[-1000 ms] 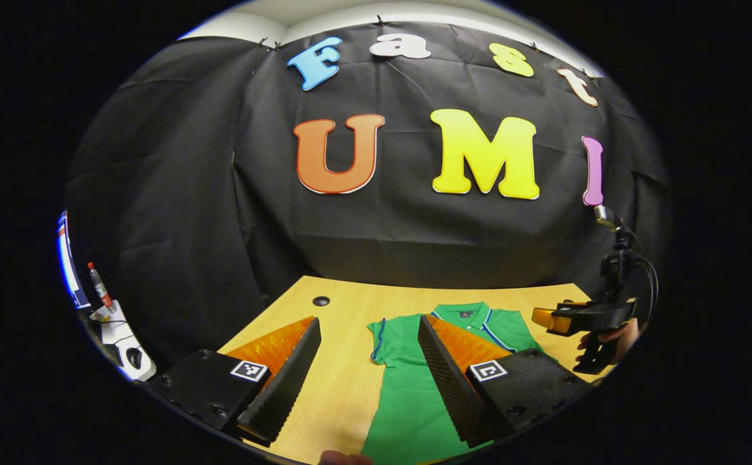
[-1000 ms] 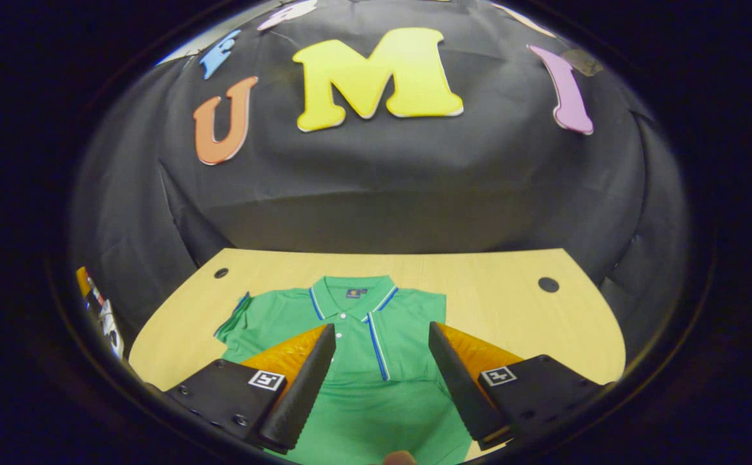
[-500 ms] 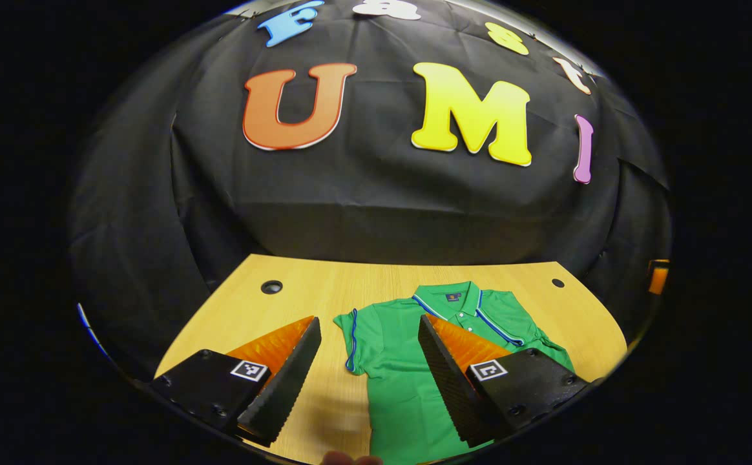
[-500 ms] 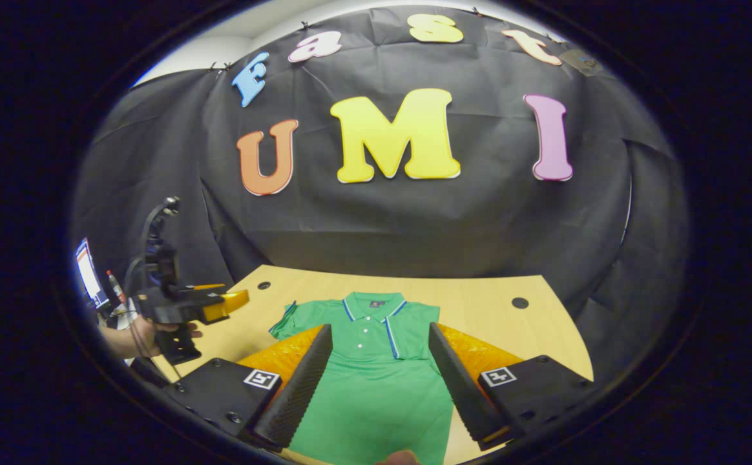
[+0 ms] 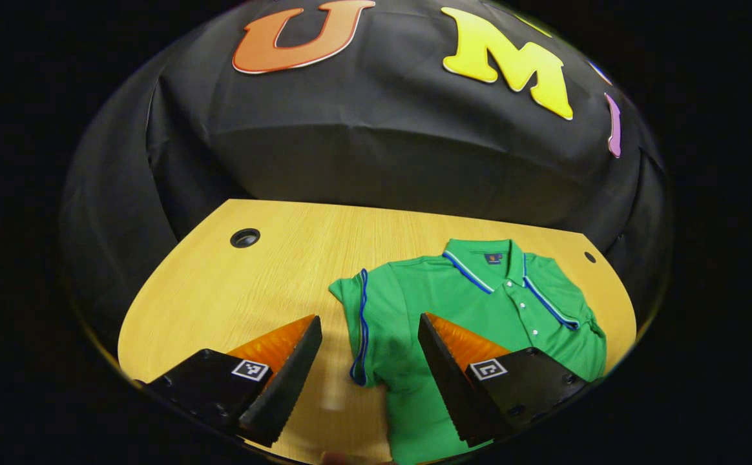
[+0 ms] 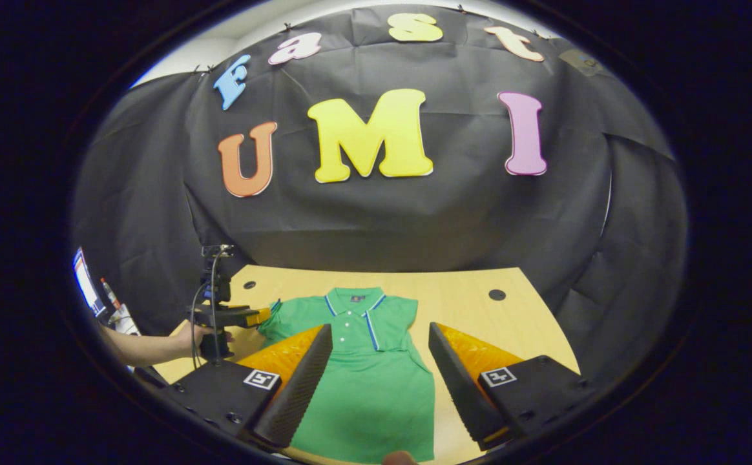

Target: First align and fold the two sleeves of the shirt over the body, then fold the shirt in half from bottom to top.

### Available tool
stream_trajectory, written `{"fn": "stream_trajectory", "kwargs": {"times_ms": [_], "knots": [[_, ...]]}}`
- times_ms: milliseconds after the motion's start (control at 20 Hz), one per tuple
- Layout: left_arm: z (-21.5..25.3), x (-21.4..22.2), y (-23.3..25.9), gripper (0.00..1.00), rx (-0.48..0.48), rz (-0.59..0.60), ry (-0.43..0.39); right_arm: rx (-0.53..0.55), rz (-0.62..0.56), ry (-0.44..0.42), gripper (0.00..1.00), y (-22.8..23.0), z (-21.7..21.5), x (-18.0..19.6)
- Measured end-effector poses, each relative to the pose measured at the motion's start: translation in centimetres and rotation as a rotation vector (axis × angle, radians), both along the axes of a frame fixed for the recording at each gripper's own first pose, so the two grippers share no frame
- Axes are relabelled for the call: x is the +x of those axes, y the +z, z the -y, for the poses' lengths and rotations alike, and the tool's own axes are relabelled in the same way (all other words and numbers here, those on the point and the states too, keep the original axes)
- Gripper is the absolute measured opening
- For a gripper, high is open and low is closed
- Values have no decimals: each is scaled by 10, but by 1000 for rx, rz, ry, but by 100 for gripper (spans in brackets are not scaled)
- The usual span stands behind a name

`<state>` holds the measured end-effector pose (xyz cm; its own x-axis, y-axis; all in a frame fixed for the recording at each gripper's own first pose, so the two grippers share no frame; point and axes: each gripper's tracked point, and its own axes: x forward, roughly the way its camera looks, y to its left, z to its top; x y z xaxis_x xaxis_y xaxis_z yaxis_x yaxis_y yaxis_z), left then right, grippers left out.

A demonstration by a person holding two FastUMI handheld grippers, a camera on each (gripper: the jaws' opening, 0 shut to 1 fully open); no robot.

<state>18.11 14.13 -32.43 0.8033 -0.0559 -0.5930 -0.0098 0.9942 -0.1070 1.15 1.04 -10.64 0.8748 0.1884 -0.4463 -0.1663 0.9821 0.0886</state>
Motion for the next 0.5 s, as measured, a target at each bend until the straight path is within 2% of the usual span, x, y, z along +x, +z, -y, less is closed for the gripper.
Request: {"fn": "stream_trajectory", "kwargs": {"times_ms": [100,200,300,350,400,450,500], "knots": [[-7,10,-13,94,6,-16,14,-42,-25,18,96,-17,-3,-1],[-13,19,-22,93,12,-19,13,-40,-61,33,97,-32,-10,-4],[-17,25,-34,87,24,-39,5,-48,-82,39,97,-45,-12,-4],[-16,27,-37,93,23,-45,-4,-56,-93,41,93,-52,-13,-5],[-14,28,-41,83,22,-52,-12,-54,-100,42,97,-55,-13,-5],[-15,29,-44,79,33,-60,-15,-48,-107,38,93,-58,-14,-4],[-16,32,-45,77,47,-55,-20,-40,-114,33,97,-60,-13,-3]]}}
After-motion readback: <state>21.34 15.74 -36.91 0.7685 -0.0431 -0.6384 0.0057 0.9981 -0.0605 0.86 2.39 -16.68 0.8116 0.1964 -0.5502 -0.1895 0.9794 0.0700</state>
